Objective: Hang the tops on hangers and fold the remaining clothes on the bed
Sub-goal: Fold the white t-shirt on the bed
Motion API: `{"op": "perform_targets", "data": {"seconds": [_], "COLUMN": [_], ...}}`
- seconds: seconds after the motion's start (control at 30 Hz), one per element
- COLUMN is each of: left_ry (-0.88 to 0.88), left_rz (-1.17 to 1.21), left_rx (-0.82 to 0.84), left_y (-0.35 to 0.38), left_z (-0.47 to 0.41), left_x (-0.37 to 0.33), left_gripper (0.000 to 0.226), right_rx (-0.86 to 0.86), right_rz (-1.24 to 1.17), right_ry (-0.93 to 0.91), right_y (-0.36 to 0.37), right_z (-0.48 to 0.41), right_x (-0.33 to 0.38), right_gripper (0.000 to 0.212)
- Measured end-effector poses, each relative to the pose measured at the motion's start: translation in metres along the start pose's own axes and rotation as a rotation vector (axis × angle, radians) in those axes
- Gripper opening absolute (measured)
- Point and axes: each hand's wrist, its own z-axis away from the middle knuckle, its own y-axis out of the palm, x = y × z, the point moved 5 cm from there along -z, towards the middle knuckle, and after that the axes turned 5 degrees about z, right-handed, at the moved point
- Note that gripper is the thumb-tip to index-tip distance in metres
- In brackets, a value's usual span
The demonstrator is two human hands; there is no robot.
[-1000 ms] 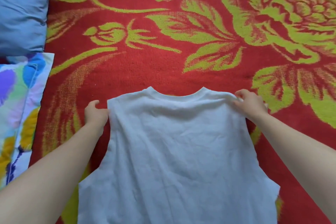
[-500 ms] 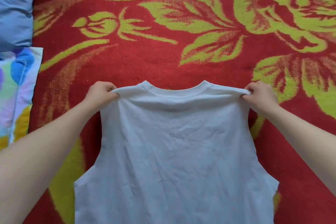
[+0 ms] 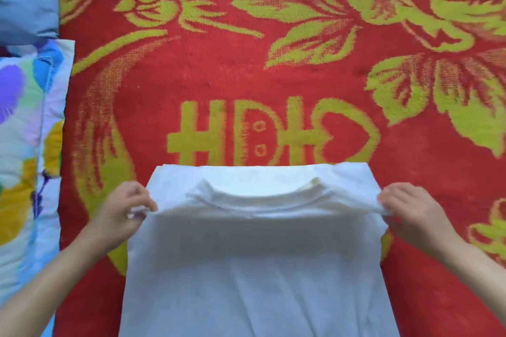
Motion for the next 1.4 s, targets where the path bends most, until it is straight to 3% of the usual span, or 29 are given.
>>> {"op": "perform_targets", "data": {"seconds": [0.1, 0.2, 0.3, 0.43, 0.5, 0.6, 0.73, 0.8, 0.87, 0.9, 1.0, 1.07, 1.13, 1.23, 1.33, 1.4], "left_ry": [0.252, 0.255, 0.185, 0.292, 0.353, 0.27, -0.064, -0.309, -0.474, -0.482, -0.446, -0.433, -0.409, -0.353, -0.283, -0.196], "left_rz": [-0.454, -0.669, -0.692, -0.696, -0.677, -0.607, -0.657, -0.681, -0.7, -0.7, -0.668, -0.672, -0.668, -0.628, -0.552, -0.505], "left_rx": [0.073, 0.104, 0.166, 0.27, 0.31, 0.2, 0.021, 0.161, 0.343, 0.362, 0.28, 0.258, 0.178, -0.009, -0.12, -0.157], "left_y": [0.05, 0.096, 0.123, 0.144, 0.142, 0.115, 0.057, 0.043, 0.044, 0.045, 0.033, 0.017, -0.004, -0.036, -0.052, -0.056], "left_z": [0.037, 0.063, 0.067, 0.068, 0.071, 0.04, -0.032, -0.055, -0.066, -0.069, -0.077, -0.084, -0.096, -0.114, -0.117, -0.104], "left_x": [0.007, 0.018, 0.01, -0.009, -0.01, -0.007, 0.013, 0.027, 0.04, 0.043, 0.045, 0.041, 0.03, 0.017, 0.007, 0.001], "left_gripper": [0.034, 0.058, 0.062, 0.048, 0.043, 0.051, 0.064, 0.073, 0.071, 0.064, 0.028, 0.016, 0.016, 0.019, 0.017, 0.014], "right_rx": [0.175, 0.271, 0.382, 0.595, 0.594, 0.432, 0.35, 0.462, 0.54, 0.532, 0.474, 0.435, 0.366, 0.22, 0.201, 0.199], "right_rz": [0.276, 0.378, 0.302, 0.219, 0.17, 0.13, 0.239, 0.235, 0.176, 0.15, 0.07, 0.058, 0.005, -0.116, -0.191, -0.236], "right_ry": [-0.206, -0.147, -0.077, -0.366, -0.402, -0.186, 0.322, 0.499, 0.579, 0.604, 0.672, 0.698, 0.73, 0.8, 0.791, 0.747], "right_y": [0.041, 0.067, 0.08, 0.098, 0.094, 0.077, 0.049, 0.05, 0.057, 0.055, 0.047, 0.036, 0.023, 0.002, -0.007, -0.014], "right_z": [0.039, 0.047, 0.034, 0.04, 0.04, 0.009, -0.041, -0.049, -0.054, -0.056, -0.062, -0.068, -0.079, -0.098, -0.107, -0.102], "right_x": [0.015, 0.034, 0.065, 0.102, 0.105, 0.088, 0.022, -0.004, -0.017, -0.02, -0.032, -0.04, -0.049, -0.058, -0.061, -0.06], "right_gripper": [0.017, 0.03, 0.049, 0.056, 0.065, 0.063, 0.068, 0.061, 0.031, 0.016, 0.03, 0.021, 0.007, 0.008, 0.003, 0.01]}}
